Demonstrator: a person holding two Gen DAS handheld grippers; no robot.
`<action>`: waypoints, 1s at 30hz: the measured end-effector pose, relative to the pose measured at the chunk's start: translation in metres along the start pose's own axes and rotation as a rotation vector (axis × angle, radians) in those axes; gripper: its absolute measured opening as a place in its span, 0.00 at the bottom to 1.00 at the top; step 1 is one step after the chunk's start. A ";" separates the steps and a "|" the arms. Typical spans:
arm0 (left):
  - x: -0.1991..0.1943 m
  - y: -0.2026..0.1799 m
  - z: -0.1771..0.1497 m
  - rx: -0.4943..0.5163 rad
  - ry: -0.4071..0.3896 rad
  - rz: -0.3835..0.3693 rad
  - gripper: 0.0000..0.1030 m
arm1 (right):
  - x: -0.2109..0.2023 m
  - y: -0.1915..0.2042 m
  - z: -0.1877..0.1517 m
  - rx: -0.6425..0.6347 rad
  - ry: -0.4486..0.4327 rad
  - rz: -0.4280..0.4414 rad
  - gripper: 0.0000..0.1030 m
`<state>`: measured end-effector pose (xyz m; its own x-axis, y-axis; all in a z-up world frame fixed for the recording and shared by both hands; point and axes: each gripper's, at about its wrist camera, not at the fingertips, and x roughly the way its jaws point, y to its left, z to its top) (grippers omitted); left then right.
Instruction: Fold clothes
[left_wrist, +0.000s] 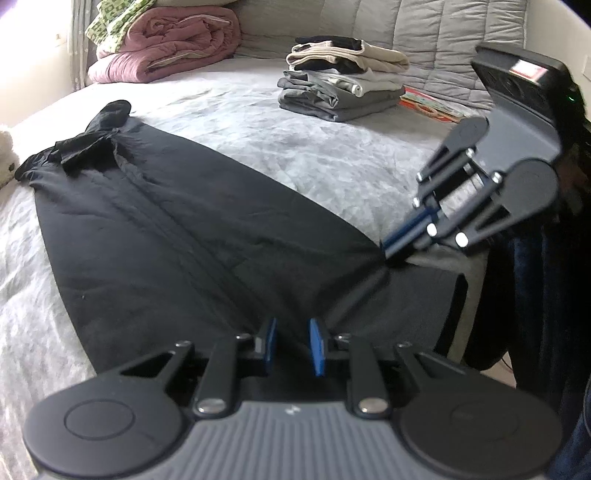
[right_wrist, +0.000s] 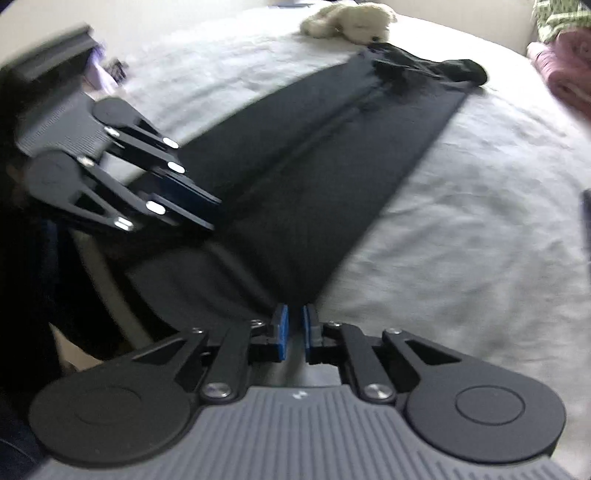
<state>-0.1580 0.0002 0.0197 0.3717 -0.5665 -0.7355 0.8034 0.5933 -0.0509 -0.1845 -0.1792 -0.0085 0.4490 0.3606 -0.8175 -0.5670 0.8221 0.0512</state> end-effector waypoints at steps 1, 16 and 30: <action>0.000 0.000 0.000 0.006 0.001 -0.001 0.19 | -0.003 -0.002 0.005 -0.001 -0.013 0.007 0.08; 0.003 0.001 -0.001 0.031 0.000 -0.019 0.19 | 0.080 -0.018 0.105 -0.179 -0.089 0.080 0.06; 0.001 0.003 -0.003 0.049 -0.005 -0.048 0.18 | 0.126 -0.076 0.171 -0.108 -0.108 -0.007 0.00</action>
<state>-0.1565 0.0028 0.0167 0.3350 -0.5965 -0.7294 0.8418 0.5372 -0.0527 0.0332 -0.1205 -0.0177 0.5212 0.4054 -0.7510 -0.6322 0.7745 -0.0206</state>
